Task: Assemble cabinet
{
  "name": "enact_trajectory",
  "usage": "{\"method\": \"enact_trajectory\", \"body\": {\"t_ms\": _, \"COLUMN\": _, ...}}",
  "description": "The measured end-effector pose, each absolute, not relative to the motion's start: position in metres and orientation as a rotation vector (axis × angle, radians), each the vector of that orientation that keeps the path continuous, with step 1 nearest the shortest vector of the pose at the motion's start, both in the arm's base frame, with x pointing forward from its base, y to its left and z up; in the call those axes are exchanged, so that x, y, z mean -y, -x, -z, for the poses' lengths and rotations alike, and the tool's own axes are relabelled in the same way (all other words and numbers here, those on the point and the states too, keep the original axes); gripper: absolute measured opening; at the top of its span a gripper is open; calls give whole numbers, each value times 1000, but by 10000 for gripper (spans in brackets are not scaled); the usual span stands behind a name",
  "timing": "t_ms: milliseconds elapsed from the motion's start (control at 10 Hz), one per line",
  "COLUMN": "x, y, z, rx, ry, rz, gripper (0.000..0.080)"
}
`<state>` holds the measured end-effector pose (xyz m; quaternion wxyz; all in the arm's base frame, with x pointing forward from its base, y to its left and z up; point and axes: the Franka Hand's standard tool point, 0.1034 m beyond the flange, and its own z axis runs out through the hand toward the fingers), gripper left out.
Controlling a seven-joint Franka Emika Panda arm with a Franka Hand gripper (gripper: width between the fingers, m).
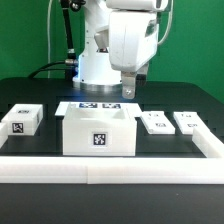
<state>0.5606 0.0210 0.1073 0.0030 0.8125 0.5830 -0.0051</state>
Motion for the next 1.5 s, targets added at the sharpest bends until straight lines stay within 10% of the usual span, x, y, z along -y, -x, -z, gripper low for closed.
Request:
{"method": "enact_trajectory", "body": {"t_ms": 800, "x": 0, "y": -557, "z": -98, "rx": -2109, "ry": -2276, "rz": -41, "gripper": 798}}
{"method": "enact_trajectory", "body": {"t_ms": 1500, "x": 4, "y": -494, "z": -81, "rx": -2126, "ry": -2278, "rz": -25, "gripper": 798}}
